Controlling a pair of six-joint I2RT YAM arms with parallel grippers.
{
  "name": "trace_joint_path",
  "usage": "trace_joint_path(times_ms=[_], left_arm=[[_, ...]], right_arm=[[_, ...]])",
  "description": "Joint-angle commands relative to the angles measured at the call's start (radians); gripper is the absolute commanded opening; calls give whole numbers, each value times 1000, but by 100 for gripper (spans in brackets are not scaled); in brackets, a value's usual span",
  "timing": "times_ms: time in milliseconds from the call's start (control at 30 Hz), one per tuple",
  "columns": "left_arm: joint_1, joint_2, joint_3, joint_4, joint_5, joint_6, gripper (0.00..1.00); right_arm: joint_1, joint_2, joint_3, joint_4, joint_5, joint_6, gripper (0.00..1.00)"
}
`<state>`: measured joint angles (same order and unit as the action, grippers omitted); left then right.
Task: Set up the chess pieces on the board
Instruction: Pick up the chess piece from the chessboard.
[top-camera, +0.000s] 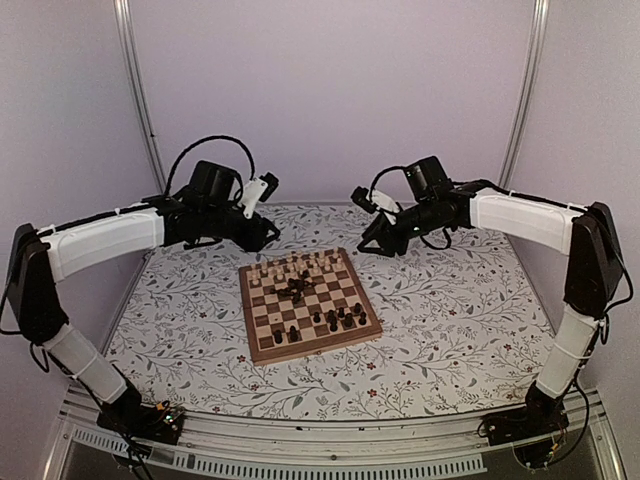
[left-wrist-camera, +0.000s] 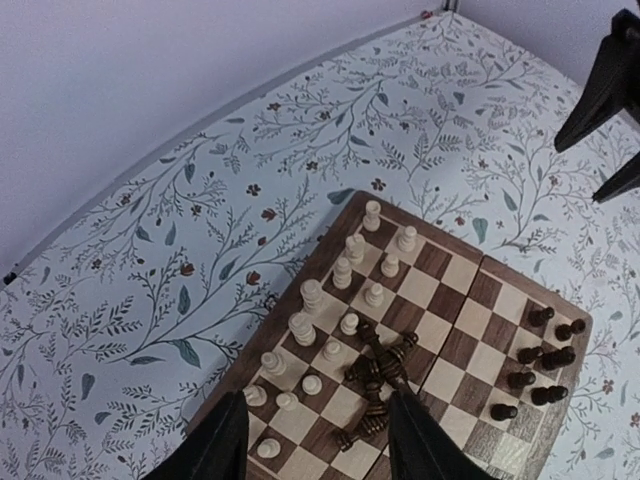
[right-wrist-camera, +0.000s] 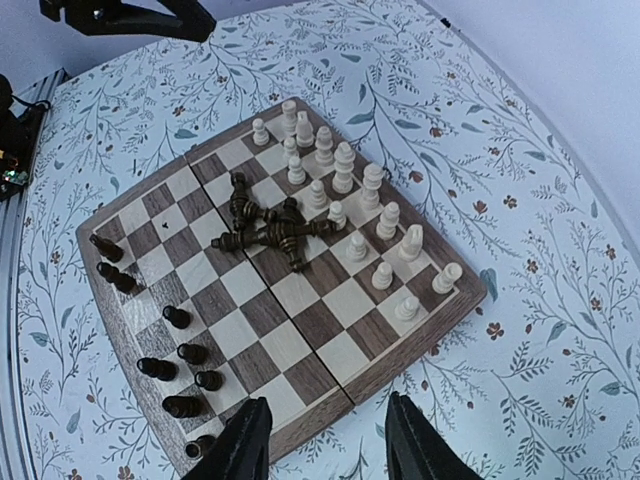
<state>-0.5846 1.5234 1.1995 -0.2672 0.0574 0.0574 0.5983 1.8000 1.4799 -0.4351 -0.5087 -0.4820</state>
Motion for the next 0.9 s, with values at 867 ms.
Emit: trace_joint_path(times_ms=[867], left_arm=[[-11,342,53,-204,197,288,53]], right_arm=[[15,14,-64,5,-124,-6,41]])
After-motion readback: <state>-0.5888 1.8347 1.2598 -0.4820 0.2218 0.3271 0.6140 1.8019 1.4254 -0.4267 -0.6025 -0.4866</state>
